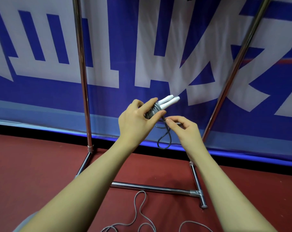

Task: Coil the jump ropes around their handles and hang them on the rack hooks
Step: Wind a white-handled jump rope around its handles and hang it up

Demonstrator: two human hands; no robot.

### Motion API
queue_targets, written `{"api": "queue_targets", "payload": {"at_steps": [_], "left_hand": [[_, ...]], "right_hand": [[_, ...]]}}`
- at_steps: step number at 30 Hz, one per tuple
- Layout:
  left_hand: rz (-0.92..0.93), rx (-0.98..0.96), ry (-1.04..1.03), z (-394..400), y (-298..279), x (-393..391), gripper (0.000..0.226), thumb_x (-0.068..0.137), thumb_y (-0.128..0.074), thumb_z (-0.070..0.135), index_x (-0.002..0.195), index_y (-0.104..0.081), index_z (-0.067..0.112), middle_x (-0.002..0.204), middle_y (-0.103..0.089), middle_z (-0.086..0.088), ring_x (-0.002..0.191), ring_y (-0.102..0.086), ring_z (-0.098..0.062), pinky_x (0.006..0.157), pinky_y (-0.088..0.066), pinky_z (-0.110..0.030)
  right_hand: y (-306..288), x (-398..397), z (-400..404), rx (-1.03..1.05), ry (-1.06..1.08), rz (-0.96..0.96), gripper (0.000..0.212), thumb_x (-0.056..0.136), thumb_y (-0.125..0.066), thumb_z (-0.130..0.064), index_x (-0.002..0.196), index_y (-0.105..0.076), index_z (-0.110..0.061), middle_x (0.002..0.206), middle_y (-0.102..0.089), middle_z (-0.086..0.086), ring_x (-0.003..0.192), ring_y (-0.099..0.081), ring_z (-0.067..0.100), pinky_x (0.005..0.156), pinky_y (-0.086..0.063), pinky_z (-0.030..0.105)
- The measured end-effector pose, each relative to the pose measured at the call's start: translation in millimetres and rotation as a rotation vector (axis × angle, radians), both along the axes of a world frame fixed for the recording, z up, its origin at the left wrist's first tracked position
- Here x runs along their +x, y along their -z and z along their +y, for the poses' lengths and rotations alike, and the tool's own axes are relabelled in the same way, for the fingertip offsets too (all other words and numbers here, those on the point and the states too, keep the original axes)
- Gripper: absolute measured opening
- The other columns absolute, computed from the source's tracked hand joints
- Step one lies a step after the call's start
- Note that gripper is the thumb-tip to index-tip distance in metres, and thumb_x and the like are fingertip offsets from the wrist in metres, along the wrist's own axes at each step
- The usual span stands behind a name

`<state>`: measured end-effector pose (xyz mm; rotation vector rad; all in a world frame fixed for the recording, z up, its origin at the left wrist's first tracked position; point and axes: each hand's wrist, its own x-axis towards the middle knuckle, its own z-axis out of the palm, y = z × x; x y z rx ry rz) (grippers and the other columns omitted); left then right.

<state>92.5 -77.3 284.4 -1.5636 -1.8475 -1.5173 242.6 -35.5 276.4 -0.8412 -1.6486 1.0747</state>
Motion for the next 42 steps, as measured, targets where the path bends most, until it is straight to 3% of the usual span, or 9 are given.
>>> {"api": "queue_targets", "payload": {"at_steps": [4,7,12,21,24,28,31,35,42], "left_hand": [[0.057,0.051,-0.011,2,3,0,0.051,0.078,-0.052,0.064,0.115,-0.07,0.033,0.084,-0.059,0.003,0.068,-0.057,-0.014,0.053,-0.036,-0.023],[0.128,0.098,-0.026,6,6,-2,0.048,0.08,-0.054,0.06,0.114,-0.071,0.03,0.082,-0.059,0.0,0.064,-0.057,-0.017,0.05,-0.034,-0.022],[0.153,0.131,-0.078,11,11,-4,0.047,0.081,-0.054,0.057,0.113,-0.072,0.027,0.079,-0.059,-0.003,0.061,-0.057,-0.019,0.046,-0.037,-0.023],[0.104,0.096,-0.135,12,14,-18,0.048,0.081,-0.053,0.058,0.113,-0.072,0.028,0.078,-0.057,-0.002,0.059,-0.056,-0.02,0.047,-0.036,-0.024],[0.13,0.109,-0.115,11,13,-19,0.047,0.082,-0.053,0.057,0.113,-0.072,0.027,0.079,-0.058,-0.003,0.061,-0.057,-0.02,0.045,-0.04,-0.025],[0.22,0.118,-0.052,9,12,-13,0.047,0.082,-0.054,0.057,0.113,-0.072,0.028,0.078,-0.058,-0.001,0.06,-0.056,-0.019,0.047,-0.035,-0.023],[0.226,0.113,-0.031,7,13,-9,0.047,0.082,-0.053,0.058,0.112,-0.072,0.028,0.076,-0.057,-0.001,0.059,-0.055,-0.019,0.047,-0.034,-0.022],[0.216,0.09,-0.056,7,15,-9,0.047,0.082,-0.052,0.059,0.112,-0.072,0.028,0.076,-0.056,0.0,0.059,-0.055,-0.019,0.049,-0.03,-0.022],[0.069,0.018,-0.055,7,13,-8,0.053,0.081,-0.047,0.063,0.117,-0.07,0.031,0.081,-0.059,0.0,0.066,-0.06,-0.019,0.048,-0.043,-0.027]], "right_hand": [[3,-1,4,-0.026,0.075,-0.023,0.013,0.093,-0.062,-0.022,0.104,-0.069,-0.022,0.109,-0.065,0.002,0.088,-0.058,0.004,0.075,-0.044,0.006],[5,-2,5,-0.018,0.1,-0.092,0.023,0.094,-0.06,-0.02,0.117,-0.063,-0.016,0.094,-0.061,0.001,0.079,-0.056,0.009,0.071,-0.044,0.008],[7,-3,3,-0.048,0.133,0.089,0.027,0.095,-0.054,-0.005,0.119,-0.054,-0.018,0.085,-0.069,0.002,0.081,-0.063,0.005,0.078,-0.046,0.007],[5,3,4,0.001,0.15,0.158,0.02,0.095,-0.053,-0.006,0.096,-0.065,-0.022,0.066,-0.054,-0.009,0.055,-0.042,0.006,0.058,-0.039,0.023],[5,0,2,-0.012,0.14,0.049,0.006,0.093,-0.061,-0.024,0.09,-0.066,-0.023,0.08,-0.059,-0.01,0.068,-0.051,-0.002,0.068,-0.039,0.013],[3,-5,1,-0.022,0.11,-0.039,0.019,0.095,-0.055,-0.038,0.078,-0.063,-0.037,0.095,-0.053,-0.006,0.083,-0.051,-0.001,0.08,-0.037,0.017],[-4,-6,-6,-0.018,0.097,0.09,0.01,0.094,-0.059,-0.026,0.088,-0.067,-0.03,0.106,-0.064,-0.004,0.096,-0.058,0.0,0.086,-0.04,0.017],[-10,-5,-12,0.116,0.126,0.249,0.007,0.091,-0.063,-0.016,0.092,-0.068,-0.022,0.088,-0.068,-0.009,0.087,-0.061,0.005,0.08,-0.045,0.017],[0,-8,-11,0.338,0.228,0.05,0.016,0.087,-0.065,-0.004,0.097,-0.066,-0.017,0.103,-0.055,-0.002,0.093,-0.052,0.004,0.088,-0.038,0.016]]}}
